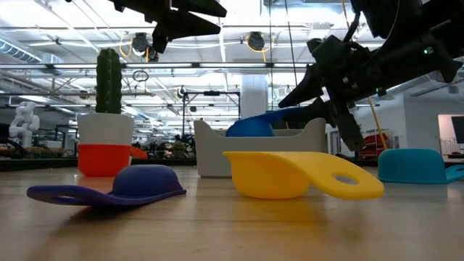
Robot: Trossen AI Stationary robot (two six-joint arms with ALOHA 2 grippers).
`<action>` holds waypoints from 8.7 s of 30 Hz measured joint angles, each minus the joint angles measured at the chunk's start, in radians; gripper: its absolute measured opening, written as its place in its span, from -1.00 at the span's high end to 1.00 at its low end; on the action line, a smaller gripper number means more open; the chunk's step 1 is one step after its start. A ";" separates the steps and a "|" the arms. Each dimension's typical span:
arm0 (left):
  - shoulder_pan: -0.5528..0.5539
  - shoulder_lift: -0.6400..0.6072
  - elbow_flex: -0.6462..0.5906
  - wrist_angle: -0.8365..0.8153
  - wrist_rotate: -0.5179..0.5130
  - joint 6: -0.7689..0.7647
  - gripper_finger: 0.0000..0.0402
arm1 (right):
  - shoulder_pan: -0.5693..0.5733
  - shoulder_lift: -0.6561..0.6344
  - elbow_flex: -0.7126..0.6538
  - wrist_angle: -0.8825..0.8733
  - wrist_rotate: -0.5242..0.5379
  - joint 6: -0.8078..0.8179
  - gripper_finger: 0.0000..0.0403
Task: Nest measuring cups in basket
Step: Stack the blue measuring cup into the orange measuring cup, then stack the red measuring cup into the blue measuring cup
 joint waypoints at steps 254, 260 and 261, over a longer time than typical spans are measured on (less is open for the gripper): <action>-0.030 -0.151 0.006 -0.275 0.006 -0.006 0.21 | -0.050 -0.162 0.480 -1.031 -0.442 1.276 0.04; -0.027 -0.150 0.006 -0.497 -0.087 -0.208 0.21 | 0.016 -0.165 0.480 -1.032 -0.452 1.256 0.04; -0.022 -0.150 0.006 -0.542 -0.108 -0.241 0.21 | 0.023 -0.165 0.480 -1.032 -0.452 1.256 0.04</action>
